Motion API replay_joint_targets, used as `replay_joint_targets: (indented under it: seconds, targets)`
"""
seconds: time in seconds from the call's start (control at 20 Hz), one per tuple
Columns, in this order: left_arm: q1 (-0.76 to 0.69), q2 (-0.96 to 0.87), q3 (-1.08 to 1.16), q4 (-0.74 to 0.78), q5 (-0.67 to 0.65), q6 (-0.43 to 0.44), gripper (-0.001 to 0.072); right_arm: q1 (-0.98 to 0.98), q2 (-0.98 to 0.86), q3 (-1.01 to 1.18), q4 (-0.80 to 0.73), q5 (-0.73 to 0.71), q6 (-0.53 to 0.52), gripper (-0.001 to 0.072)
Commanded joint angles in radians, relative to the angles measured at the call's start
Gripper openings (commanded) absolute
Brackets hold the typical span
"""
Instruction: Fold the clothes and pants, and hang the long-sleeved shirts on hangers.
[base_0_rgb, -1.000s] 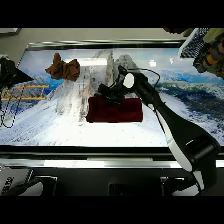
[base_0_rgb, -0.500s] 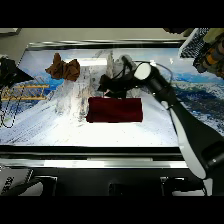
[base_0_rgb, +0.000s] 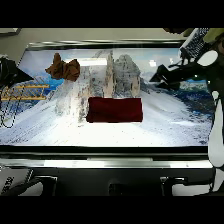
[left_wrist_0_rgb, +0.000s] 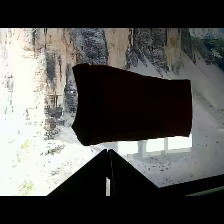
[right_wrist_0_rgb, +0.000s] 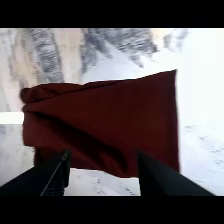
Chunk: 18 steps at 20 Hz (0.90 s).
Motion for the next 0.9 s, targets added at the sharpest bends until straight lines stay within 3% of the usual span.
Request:
replay_joint_targets:
  seconds: [0.0, 0.25, 0.8, 0.85]
  targets:
    - [0.001, -0.001, 0.0, 0.009, 0.002, 0.033, 0.0017, -0.097, -0.117, 0.0, 0.0, 0.08, -0.148, 0.0486]
    - [0.001, -0.002, 0.0, 0.009, 0.009, 0.032, 0.0017, -0.055, -0.308, -0.002, 0.125, 0.103, -0.268, 0.0481]
    - [0.001, -0.001, -0.039, 0.009, 0.019, 0.032, 0.0017, 0.045, -0.34, -0.143, 0.144, 0.068, -0.303, 0.0473]
    - [0.001, -0.001, -0.041, 0.009, 0.019, 0.032, 0.0017, 0.057, -0.34, -0.15, 0.145, 0.067, -0.303, 0.0403]
